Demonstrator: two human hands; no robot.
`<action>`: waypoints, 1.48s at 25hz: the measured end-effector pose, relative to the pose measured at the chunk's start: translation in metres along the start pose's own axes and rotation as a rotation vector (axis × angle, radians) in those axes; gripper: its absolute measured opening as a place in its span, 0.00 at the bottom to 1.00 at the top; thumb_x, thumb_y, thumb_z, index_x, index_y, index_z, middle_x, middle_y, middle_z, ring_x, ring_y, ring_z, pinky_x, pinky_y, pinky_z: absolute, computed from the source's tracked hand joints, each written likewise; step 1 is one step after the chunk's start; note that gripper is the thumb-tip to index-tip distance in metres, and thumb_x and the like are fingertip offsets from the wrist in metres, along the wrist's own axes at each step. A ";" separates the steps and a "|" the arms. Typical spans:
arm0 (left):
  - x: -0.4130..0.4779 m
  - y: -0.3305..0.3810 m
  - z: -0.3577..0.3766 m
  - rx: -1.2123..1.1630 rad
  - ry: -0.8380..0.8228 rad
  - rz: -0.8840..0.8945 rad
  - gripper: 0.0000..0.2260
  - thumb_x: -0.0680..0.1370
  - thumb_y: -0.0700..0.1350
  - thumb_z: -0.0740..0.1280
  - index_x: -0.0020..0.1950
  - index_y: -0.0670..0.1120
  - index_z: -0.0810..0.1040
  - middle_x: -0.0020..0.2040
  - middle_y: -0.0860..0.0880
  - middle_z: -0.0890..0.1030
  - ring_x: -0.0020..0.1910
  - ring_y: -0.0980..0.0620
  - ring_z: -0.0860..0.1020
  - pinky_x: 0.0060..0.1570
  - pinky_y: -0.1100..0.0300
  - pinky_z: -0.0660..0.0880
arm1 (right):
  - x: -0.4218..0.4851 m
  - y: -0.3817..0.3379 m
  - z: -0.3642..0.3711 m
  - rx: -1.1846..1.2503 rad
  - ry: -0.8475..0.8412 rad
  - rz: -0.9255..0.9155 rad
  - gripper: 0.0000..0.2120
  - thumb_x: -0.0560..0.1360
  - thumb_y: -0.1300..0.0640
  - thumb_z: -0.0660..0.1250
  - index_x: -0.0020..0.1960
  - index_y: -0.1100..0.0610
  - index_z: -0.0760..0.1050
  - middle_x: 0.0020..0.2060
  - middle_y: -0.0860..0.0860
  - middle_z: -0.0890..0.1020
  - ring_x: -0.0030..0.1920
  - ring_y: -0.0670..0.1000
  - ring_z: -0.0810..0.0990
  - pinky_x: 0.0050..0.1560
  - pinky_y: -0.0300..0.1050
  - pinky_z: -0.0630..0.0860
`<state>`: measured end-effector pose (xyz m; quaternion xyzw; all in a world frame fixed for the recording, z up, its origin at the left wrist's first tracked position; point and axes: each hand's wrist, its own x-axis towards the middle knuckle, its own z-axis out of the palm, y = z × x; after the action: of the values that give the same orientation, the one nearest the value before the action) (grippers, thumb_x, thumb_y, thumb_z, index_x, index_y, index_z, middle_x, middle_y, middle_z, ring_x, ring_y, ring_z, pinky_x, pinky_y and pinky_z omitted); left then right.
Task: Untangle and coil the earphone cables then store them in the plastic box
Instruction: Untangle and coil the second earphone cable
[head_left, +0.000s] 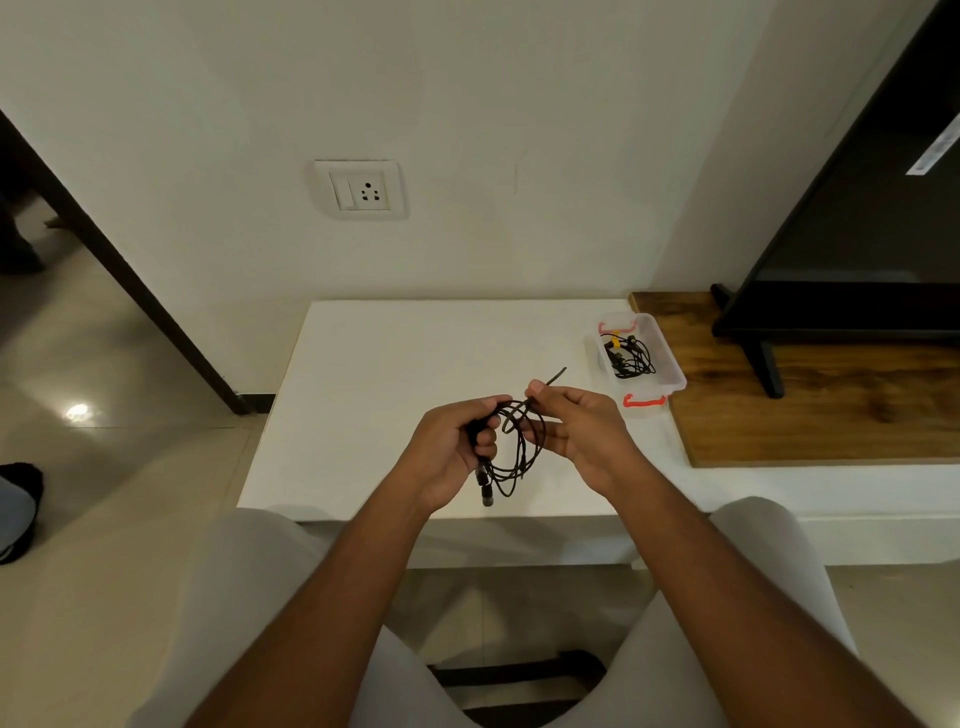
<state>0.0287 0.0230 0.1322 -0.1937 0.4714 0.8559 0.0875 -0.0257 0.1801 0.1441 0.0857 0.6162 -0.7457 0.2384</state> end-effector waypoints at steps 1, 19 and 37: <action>0.000 0.000 0.000 0.001 0.003 0.002 0.12 0.79 0.39 0.63 0.58 0.35 0.80 0.36 0.48 0.73 0.28 0.55 0.67 0.32 0.63 0.66 | 0.000 0.000 0.001 -0.001 0.002 -0.001 0.13 0.75 0.56 0.72 0.52 0.66 0.80 0.41 0.55 0.85 0.40 0.57 0.85 0.41 0.45 0.82; -0.002 -0.004 0.013 0.248 0.162 -0.043 0.09 0.74 0.45 0.68 0.34 0.44 0.75 0.29 0.49 0.64 0.26 0.53 0.56 0.29 0.59 0.55 | -0.008 -0.002 0.011 -0.341 0.017 -0.112 0.09 0.73 0.53 0.74 0.44 0.59 0.83 0.38 0.51 0.87 0.41 0.47 0.86 0.44 0.44 0.79; 0.000 -0.008 0.014 0.122 0.203 -0.089 0.04 0.70 0.39 0.57 0.35 0.42 0.69 0.36 0.48 0.72 0.21 0.55 0.56 0.24 0.64 0.55 | -0.002 -0.024 -0.001 -0.178 0.217 -0.189 0.08 0.73 0.54 0.74 0.43 0.58 0.81 0.38 0.51 0.83 0.34 0.47 0.81 0.38 0.43 0.82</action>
<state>0.0281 0.0387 0.1331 -0.2944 0.5201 0.7969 0.0886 -0.0357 0.1844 0.1660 0.0857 0.7073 -0.6937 0.1058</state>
